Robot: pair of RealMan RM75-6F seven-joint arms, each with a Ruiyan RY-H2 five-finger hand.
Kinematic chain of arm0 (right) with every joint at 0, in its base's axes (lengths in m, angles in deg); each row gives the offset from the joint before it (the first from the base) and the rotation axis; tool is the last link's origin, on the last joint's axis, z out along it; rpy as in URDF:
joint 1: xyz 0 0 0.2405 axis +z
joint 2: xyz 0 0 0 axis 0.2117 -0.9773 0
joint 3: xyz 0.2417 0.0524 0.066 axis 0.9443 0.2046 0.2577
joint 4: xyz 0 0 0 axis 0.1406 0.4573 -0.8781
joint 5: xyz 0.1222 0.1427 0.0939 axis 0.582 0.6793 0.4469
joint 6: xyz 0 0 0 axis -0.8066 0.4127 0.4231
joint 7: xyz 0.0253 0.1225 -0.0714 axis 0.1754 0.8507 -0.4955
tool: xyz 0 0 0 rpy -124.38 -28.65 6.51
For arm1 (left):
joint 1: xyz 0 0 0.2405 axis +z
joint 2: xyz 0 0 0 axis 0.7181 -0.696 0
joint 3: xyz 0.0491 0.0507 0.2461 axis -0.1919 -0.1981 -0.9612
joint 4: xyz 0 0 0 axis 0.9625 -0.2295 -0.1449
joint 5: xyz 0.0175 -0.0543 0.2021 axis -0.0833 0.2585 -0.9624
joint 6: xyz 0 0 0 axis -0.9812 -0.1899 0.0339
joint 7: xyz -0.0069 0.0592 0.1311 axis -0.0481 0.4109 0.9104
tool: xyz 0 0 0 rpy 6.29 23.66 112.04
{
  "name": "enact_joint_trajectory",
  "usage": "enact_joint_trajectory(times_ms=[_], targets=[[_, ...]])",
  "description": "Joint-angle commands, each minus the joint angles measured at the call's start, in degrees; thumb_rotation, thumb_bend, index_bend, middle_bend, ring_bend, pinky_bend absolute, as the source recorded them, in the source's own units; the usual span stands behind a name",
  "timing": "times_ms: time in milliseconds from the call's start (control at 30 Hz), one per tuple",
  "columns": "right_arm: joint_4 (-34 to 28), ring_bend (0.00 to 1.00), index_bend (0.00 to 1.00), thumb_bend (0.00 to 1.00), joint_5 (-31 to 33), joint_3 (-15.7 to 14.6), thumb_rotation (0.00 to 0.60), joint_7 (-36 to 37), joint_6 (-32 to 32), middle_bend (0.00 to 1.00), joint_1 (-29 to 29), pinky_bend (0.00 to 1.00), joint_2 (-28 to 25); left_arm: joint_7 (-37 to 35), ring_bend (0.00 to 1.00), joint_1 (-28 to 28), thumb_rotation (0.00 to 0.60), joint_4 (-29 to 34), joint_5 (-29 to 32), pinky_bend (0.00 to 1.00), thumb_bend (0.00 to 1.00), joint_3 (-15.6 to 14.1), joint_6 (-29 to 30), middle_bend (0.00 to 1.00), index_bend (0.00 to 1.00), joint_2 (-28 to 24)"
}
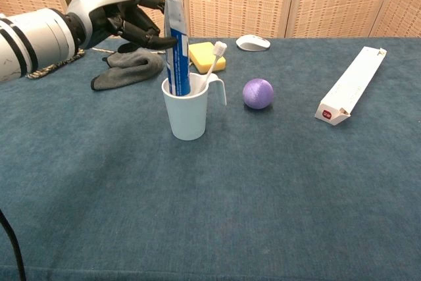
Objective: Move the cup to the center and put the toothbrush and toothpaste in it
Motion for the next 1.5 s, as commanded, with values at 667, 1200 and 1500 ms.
enact_joint_trajectory(times_ms=[667, 1200, 1500], targets=[[-0.34, 0.20, 0.00, 0.21, -0.29, 0.29, 0.600, -0.40, 0.00, 0.19, 0.28, 0.18, 0.14, 8.77, 0.42, 3.81, 0.600, 5.37, 1.10, 0.82, 0.21, -2.62, 2.99, 0.41, 0.00, -3.56], [0.01, 0.21, 0.00, 0.21, -0.26, -0.83, 0.600, 1.65, 2.24, 0.19, 0.47, 0.18, -2.13, 17.25, 0.29, 17.98, 0.600, 5.50, -4.88, 0.54, 0.21, -9.90, 18.82, 0.33, 0.12, -14.20], [1.16, 0.13, 0.08, 0.24, -2.56, -2.99, 0.600, 1.76, 4.35, 0.19, 0.99, 0.18, -3.10, 22.29, 0.27, 27.33, 0.600, 2.44, -10.20, 0.42, 0.21, -16.74, 27.33, 0.33, 0.19, -16.40]])
